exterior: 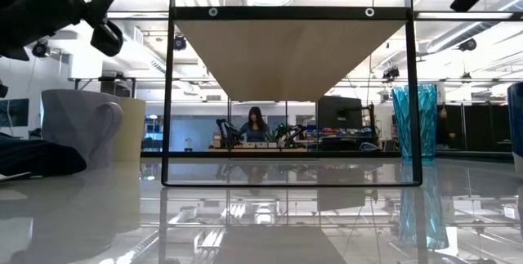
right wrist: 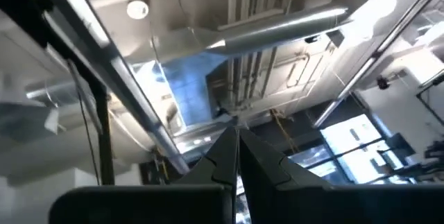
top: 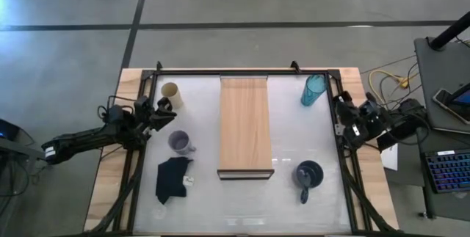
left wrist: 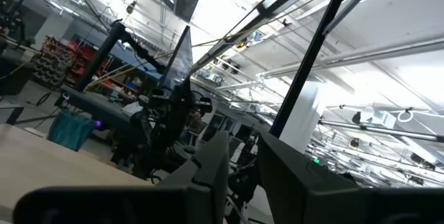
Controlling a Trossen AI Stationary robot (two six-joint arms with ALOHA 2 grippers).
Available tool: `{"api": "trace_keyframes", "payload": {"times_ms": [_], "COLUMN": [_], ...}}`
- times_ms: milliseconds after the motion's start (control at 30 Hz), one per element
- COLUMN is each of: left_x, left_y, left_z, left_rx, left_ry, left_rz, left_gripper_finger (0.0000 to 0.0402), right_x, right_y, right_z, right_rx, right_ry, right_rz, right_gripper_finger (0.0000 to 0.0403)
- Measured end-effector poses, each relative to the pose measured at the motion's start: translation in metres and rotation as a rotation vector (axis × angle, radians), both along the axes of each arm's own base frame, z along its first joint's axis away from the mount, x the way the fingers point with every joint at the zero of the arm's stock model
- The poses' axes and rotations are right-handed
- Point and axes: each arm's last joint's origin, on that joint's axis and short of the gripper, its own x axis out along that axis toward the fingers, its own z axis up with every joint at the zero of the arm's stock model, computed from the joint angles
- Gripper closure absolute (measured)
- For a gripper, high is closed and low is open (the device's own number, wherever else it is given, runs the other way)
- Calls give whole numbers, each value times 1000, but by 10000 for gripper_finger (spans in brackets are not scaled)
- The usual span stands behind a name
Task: Stack small to large cups/mugs on shelf
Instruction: Put the light blue cup on the shelf
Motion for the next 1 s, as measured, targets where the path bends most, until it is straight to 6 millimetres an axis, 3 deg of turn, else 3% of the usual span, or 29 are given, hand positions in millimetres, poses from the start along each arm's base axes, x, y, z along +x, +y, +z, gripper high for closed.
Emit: {"api": "trace_keyframes", "payload": {"times_ms": [100,533,633,800,867,1000], "left_x": [0,0,0,2,3,6], "left_y": [0,0,0,1,1,2], "left_z": [0,0,-1,-4,-7,-17], "left_rx": [-1,-1,30,260,321,283], "left_ry": [0,0,1,21,44,148], "left_rz": [0,0,14,113,136,116], "left_gripper_finger": [336,336,336,336,336,336], "right_x": [1,4,9,19,21,23], "right_y": [1,1,3,8,8,8], "right_z": [-1,-3,-7,-20,-23,-26], "right_rx": [57,-6,-106,-376,-410,-386], "right_ry": [1,50,135,344,389,435], "right_rz": [70,9,-69,-243,-268,-272], "right_gripper_finger": [394,394,394,394,394,394]}}
